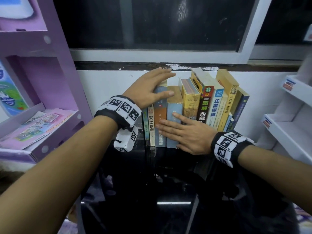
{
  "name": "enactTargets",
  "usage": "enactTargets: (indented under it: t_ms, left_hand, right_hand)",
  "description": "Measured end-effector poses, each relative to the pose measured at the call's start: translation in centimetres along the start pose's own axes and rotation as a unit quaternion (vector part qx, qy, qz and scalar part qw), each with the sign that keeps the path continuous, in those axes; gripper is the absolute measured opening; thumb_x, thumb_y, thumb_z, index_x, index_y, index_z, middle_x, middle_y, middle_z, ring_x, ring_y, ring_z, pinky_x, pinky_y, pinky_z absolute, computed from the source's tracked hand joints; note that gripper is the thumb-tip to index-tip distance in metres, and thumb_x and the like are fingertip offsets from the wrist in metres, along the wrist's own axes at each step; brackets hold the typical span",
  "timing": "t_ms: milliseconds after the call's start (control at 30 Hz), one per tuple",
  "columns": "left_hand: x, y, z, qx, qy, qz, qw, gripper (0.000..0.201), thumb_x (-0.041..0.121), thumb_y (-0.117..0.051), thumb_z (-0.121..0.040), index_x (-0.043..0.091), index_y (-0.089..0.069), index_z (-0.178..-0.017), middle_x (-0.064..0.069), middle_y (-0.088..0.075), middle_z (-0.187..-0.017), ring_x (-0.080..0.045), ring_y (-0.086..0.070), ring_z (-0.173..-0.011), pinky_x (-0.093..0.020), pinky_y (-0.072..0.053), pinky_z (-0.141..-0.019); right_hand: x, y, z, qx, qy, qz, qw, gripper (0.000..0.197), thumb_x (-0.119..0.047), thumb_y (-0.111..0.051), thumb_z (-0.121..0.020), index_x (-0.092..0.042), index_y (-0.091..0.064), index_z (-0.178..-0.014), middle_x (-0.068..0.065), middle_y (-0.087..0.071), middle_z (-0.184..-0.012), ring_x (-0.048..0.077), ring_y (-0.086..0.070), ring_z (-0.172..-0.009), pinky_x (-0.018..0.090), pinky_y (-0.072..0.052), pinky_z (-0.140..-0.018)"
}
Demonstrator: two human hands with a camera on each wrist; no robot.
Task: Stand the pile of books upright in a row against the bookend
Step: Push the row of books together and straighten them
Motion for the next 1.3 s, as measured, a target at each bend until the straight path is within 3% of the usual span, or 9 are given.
enactTargets:
  t_ms: [100,267,467,1067,1300]
  left_hand:
    - [0.4,-0.8,-0.3,-0.008,-0.001,-0.026,1.0,0.078,0.07,-0.046,-0.08,0.029,-0.038,-0.145,0.004,-0.034,-0.154,-0.013,-0.026,-0.143,-0.038,-0.022,-0.118]
    - [-0.1,-1.0,-0.4,-0.012,-0.014,-0.035,0.999,0.072,0.058,-0.059,-0.081,0.029,-0.04,-0.144,0.001,-0.042,-0.15,-0.019,-0.036,-0.139,-0.044,-0.031,-0.114]
    - [-0.3,-1.0,-0.5,-0.019,-0.029,-0.054,0.998,0.082,0.056,-0.07,-0.076,0.025,-0.039,-0.145,-0.001,-0.041,-0.15,-0.019,-0.036,-0.139,-0.038,-0.03,-0.115]
    - [0.7,-0.2,-0.5,-0.038,-0.004,-0.075,0.996,0.079,0.057,-0.069,-0.077,0.029,-0.038,-0.144,0.001,-0.042,-0.15,-0.019,-0.037,-0.138,-0.038,-0.031,-0.114]
    - [3.9,-0.1,-1.5,-0.003,-0.046,-0.075,0.996,0.067,0.056,-0.056,-0.085,0.03,-0.038,-0.144,0.003,-0.044,-0.148,-0.017,-0.038,-0.137,-0.037,-0.031,-0.114]
  right_hand:
    - [0.4,-0.2,0.1,0.002,0.001,0.001,1.0,0.073,-0.047,-0.038,-0.096,-0.009,-0.013,-0.153,0.008,-0.005,-0.161,0.024,0.003,-0.149,0.05,0.006,-0.119]
    - [0.7,-1.1,0.0,0.002,0.005,0.004,1.0,0.074,-0.049,-0.034,-0.097,-0.007,-0.009,-0.153,0.009,-0.002,-0.161,0.024,0.005,-0.149,0.05,0.003,-0.119]
    - [1.0,-1.7,-0.1,0.005,0.009,0.009,1.0,0.074,-0.05,-0.032,-0.097,-0.008,-0.009,-0.153,0.008,0.001,-0.161,0.023,0.007,-0.149,0.049,0.003,-0.119]
    - [0.7,-0.9,0.3,0.007,0.005,-0.01,1.0,0.071,-0.046,-0.034,-0.097,-0.011,-0.011,-0.154,0.008,-0.002,-0.161,0.025,0.005,-0.149,0.051,0.001,-0.119]
    - [0.5,-0.1,3.2,0.015,-0.021,-0.023,0.999,0.066,-0.044,-0.034,-0.099,-0.011,-0.015,-0.153,0.007,-0.007,-0.161,0.025,0.0,-0.149,0.051,-0.001,-0.119]
Point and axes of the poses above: each hand's wrist, its own z-axis away from the middle knuckle, its own y-axis out of the back of the hand, x = y × z, the point moved 1 cm from there along -z, towards the middle knuckle
